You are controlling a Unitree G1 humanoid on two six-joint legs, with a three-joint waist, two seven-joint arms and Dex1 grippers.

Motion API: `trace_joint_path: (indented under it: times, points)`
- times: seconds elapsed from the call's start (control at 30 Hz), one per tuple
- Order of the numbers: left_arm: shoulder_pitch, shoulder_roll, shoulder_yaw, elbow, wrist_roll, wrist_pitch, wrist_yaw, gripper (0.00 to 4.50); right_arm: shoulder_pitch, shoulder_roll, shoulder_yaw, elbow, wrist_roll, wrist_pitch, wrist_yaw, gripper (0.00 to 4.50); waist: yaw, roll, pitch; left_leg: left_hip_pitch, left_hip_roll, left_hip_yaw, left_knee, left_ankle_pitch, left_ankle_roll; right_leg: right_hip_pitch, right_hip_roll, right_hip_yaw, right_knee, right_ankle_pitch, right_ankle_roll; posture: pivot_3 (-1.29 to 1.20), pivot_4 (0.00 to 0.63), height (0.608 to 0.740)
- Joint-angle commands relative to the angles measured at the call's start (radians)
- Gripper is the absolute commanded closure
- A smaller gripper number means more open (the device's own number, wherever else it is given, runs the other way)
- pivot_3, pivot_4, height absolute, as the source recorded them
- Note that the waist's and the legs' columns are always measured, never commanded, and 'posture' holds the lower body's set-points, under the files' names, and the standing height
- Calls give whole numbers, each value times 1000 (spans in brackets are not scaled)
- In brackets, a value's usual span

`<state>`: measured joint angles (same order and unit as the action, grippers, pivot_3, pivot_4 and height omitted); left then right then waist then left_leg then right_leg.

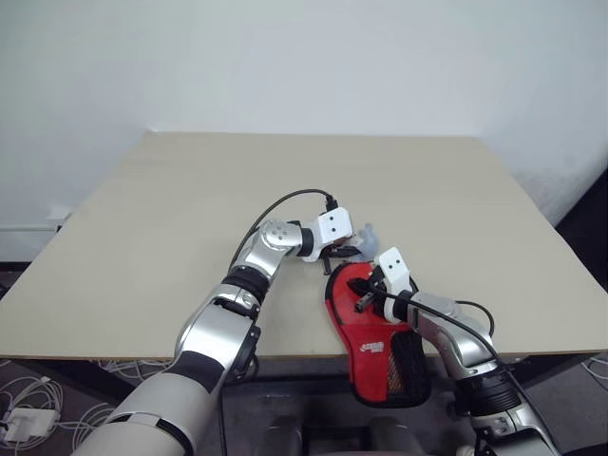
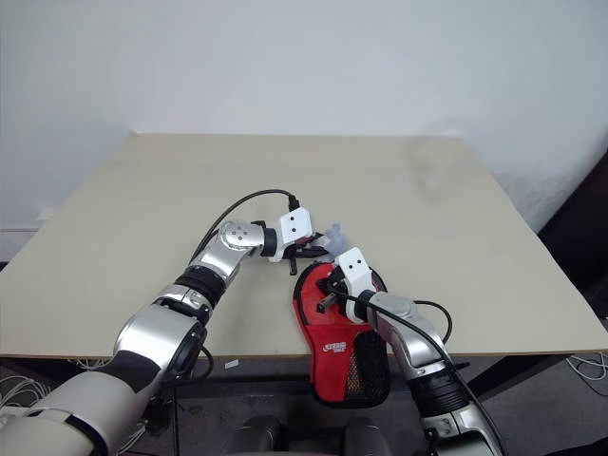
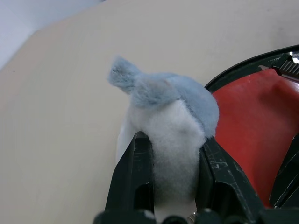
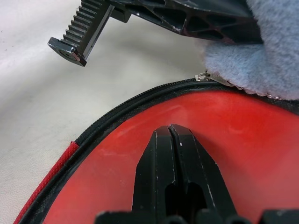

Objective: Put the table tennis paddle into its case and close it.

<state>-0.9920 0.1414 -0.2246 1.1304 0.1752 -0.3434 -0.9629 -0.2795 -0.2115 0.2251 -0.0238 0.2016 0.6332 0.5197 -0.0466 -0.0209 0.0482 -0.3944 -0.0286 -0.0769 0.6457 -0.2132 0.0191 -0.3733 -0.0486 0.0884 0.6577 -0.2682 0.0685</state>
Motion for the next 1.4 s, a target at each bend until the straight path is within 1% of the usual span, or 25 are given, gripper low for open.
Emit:
trace_joint_path:
  times: [0.03,0.07,0.1,0.13,0.3,0.33,0.63,0.77,0.93,1.03,1.23,1.33,1.4]
  points:
    - [1,-31,3,-37,-23,-4,-22,2875,14,8,25,41,-6,40,1,4500,0,0,0,0,0,0,0,0,0,0,0,0,0,0,0,0,0,734]
    - [1,-32,3,-38,-24,-1,-24,2610,13,8,25,42,-6,39,1,4500,0,0,0,0,0,0,0,0,0,0,0,0,0,0,0,0,0,734]
    - [2,-33,4,-39,-24,1,-25,2177,13,8,25,42,-7,39,1,4500,0,0,0,0,0,0,0,0,0,0,0,0,0,0,0,0,0,734]
    - [3,-34,5,-41,-24,2,-26,1913,13,9,25,43,-7,39,1,4500,0,0,0,0,0,0,0,0,0,0,0,0,0,0,0,0,0,734]
    - [7,-38,13,-50,-27,8,-24,123,10,10,26,45,-8,38,3,4500,-1,0,0,0,1,0,0,0,0,-1,0,0,0,0,0,0,0,734]
    - [7,-38,15,-51,-27,5,-14,57,10,10,26,45,-8,38,3,4500,-1,0,0,0,1,0,0,0,0,-1,0,0,0,0,0,0,0,734]
    - [-12,-14,26,-45,-25,7,25,57,10,9,31,44,-9,39,8,4500,-1,0,0,0,1,0,0,0,0,-1,0,0,0,0,0,0,0,734]
    - [-41,13,54,-55,-46,19,42,57,9,9,32,45,-9,40,13,4500,-1,0,0,0,1,0,0,0,0,-1,0,0,0,0,0,0,0,734]
    - [-82,51,119,-114,-121,85,8,57,9,11,36,43,-9,46,18,4500,-1,0,0,0,1,0,0,0,0,-1,0,0,0,0,0,0,0,734]
    - [-93,84,156,-183,-174,145,-24,57,5,13,39,48,-11,46,19,4500,-2,0,0,0,1,0,0,0,0,0,0,0,0,0,0,0,0,734]
    - [-49,163,208,-336,-245,264,-35,57,-7,10,39,51,-10,51,26,4500,-6,0,0,0,1,-1,-1,0,0,-1,1,0,1,0,0,0,0,734]
    - [34,200,208,-433,-264,319,-39,639,-20,-2,27,39,-4,62,34,4500,-6,2,-1,1,1,-7,-1,0,0,-1,1,0,1,1,-1,0,0,734]
    - [113,214,208,-533,-284,377,-45,1301,-38,-16,7,16,10,78,48,4500,-6,3,-2,1,1,-7,-1,0,0,-1,0,0,0,2,-4,0,0,734]
